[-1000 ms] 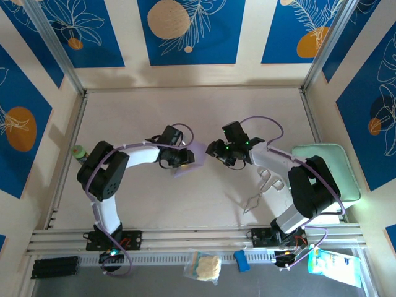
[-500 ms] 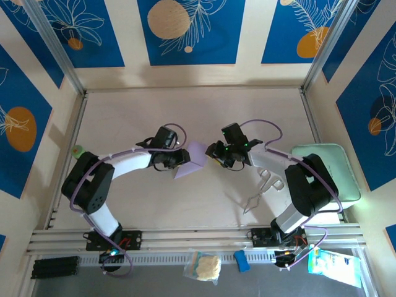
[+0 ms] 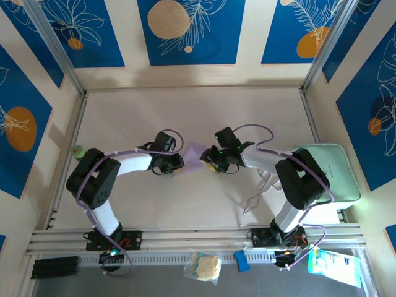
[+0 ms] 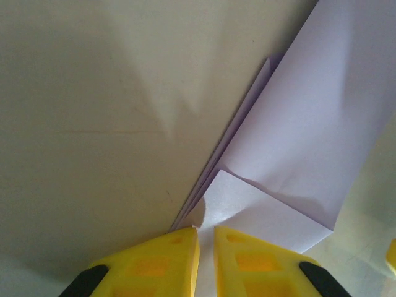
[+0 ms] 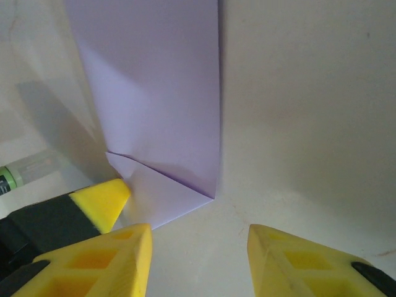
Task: Fold a paper plane with a square sheet of paper (pick it up from the middle)
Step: Fold the wing for the fifth time at the center of the table.
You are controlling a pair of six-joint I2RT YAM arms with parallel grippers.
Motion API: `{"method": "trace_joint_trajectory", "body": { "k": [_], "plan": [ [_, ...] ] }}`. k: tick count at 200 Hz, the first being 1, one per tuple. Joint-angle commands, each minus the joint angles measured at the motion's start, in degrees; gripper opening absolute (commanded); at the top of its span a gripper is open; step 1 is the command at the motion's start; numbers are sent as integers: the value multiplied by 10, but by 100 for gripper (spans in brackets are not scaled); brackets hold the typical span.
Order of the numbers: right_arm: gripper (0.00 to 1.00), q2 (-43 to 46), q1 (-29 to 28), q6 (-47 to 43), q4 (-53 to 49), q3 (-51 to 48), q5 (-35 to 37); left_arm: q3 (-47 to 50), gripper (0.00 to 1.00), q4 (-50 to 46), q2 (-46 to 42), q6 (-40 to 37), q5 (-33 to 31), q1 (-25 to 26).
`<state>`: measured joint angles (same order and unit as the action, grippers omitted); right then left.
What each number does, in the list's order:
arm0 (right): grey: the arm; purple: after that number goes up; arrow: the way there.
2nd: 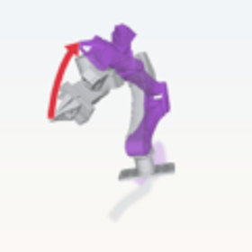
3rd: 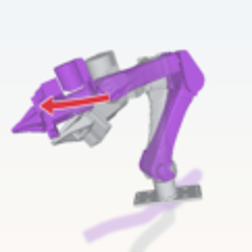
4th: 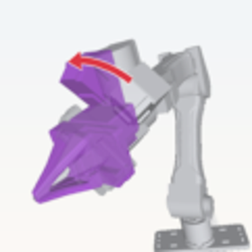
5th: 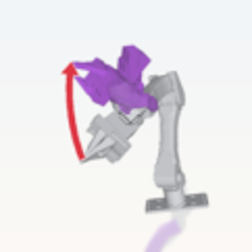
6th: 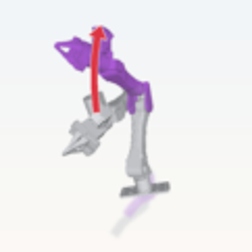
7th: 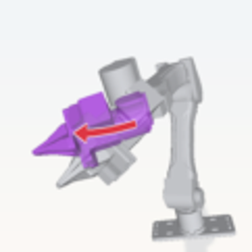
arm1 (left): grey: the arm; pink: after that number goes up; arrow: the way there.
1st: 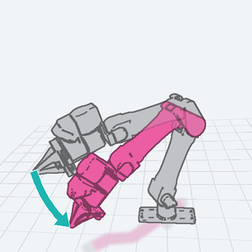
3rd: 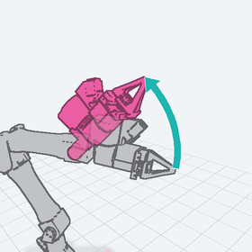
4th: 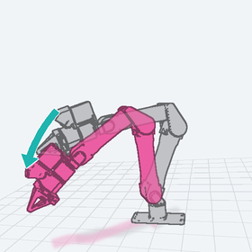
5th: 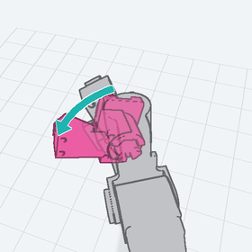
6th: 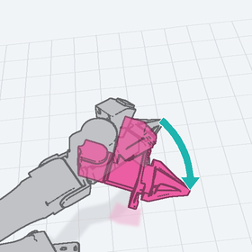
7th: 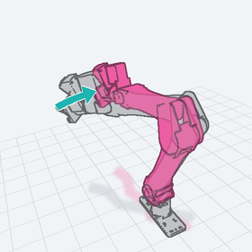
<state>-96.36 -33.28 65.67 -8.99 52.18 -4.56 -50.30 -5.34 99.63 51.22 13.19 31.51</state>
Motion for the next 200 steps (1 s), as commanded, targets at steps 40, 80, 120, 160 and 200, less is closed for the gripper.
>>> {"method": "trace_joint_trajectory", "body": {
  "k": [40, 80, 120, 160, 200],
  "plan": [
    [41, -53, -24, 41, -19, 54, -5, 30, 17, 1, 15, 40, -3, -5],
    [39, -70, -26, 51, -22, 63, 0, 33, 18, 1, 14, 41, 3, -6],
    [39, -87, -26, 54, -23, 70, -9, 33, 17, 1, 13, 39, 6, -7],
    [36, -97, -25, 51, -15, 75, -15, 34, 17, 2, 12, 37, 7, -7],
    [32, -96, -22, 50, 41, 58, -33, 35, 17, 0, 10, 38, 8, -8]
  ]
}}
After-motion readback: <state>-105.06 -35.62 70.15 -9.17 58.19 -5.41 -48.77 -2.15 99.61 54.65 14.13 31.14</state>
